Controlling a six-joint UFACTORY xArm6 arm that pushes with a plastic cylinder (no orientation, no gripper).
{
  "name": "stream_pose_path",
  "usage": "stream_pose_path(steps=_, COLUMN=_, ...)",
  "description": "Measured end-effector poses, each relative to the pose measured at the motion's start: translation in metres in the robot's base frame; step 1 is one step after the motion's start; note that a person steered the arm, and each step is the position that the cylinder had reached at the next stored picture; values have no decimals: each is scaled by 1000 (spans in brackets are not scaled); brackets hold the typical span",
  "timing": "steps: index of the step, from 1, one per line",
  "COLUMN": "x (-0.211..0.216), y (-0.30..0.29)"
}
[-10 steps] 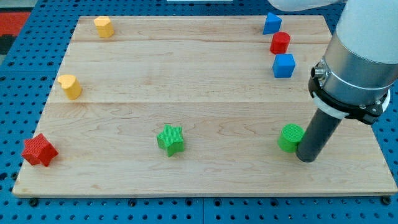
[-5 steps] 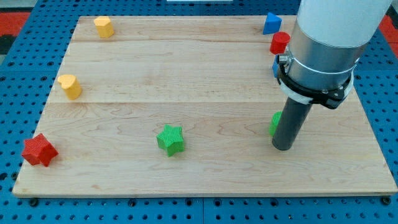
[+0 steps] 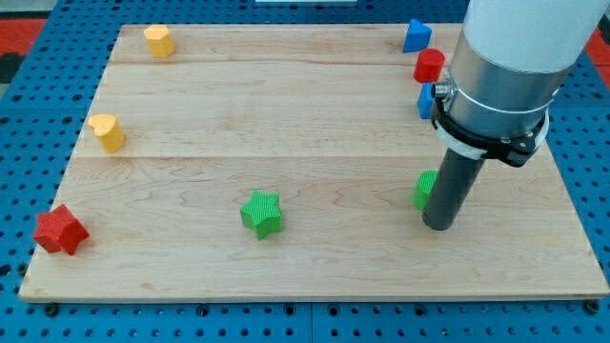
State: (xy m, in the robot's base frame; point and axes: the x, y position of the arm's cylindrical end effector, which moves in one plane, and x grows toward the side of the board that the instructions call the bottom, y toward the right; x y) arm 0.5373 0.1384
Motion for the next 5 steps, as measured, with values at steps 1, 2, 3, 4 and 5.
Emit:
stream_pose_path(steps=1, x=0, y=0)
stream_pose_path(steps=2, x=0, y=1)
stream_pose_path(steps=3, x=-31, y=25)
stream_pose_path(steps=4, x=-67, y=36)
stream_pose_path(steps=5, x=-23, y=48)
